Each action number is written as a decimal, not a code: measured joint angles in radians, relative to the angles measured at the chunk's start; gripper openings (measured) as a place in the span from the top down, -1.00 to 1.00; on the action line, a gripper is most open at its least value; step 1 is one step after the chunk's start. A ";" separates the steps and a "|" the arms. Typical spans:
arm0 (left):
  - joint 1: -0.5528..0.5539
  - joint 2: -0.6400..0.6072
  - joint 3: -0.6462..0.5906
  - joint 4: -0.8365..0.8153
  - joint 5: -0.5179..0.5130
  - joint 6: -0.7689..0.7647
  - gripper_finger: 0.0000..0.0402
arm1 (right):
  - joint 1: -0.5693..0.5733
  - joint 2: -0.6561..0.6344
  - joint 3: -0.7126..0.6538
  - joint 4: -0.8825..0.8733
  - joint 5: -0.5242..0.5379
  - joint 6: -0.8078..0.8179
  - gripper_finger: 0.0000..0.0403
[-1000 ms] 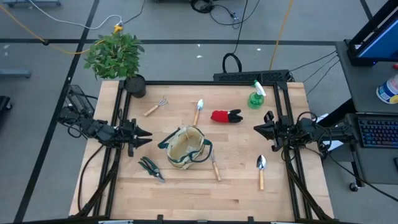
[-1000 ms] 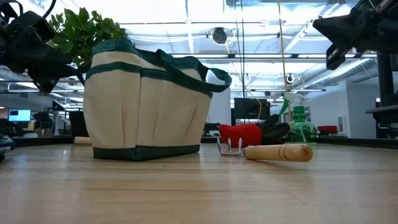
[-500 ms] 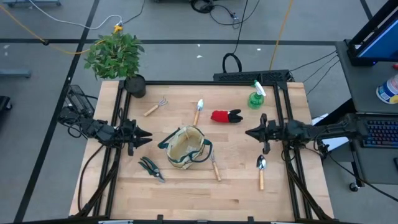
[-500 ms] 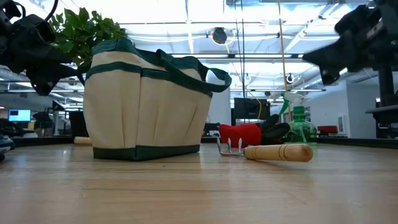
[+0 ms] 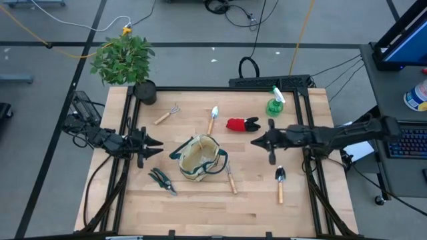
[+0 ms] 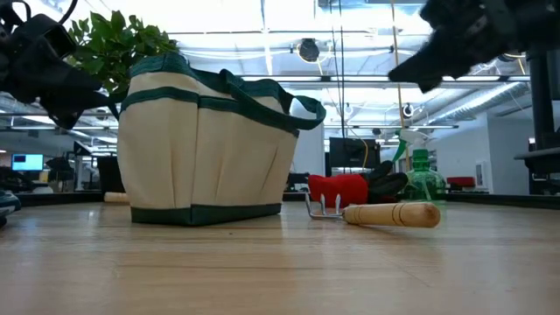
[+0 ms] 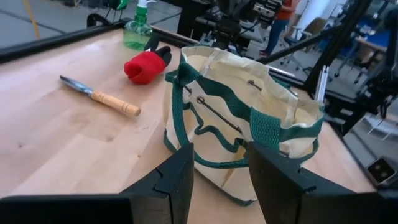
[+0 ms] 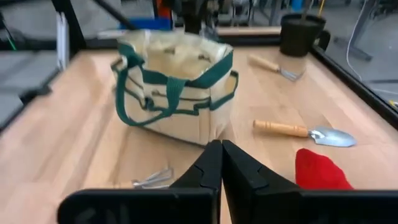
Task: Pick & Place Garden tools in Gardening bag
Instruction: Put the red glove into the brown bag
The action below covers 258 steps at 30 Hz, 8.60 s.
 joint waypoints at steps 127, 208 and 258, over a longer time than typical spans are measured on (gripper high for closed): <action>0.000 0.000 0.000 0.000 0.000 0.087 0.23 | -0.356 0.338 0.587 0.043 -0.773 0.147 0.86; 0.000 0.000 0.000 0.001 0.000 0.091 0.23 | -0.068 0.759 0.974 -0.059 -0.528 -0.754 0.84; 0.000 0.000 0.000 0.000 0.000 0.180 0.23 | -0.096 1.141 1.230 -0.612 -0.364 -0.775 0.82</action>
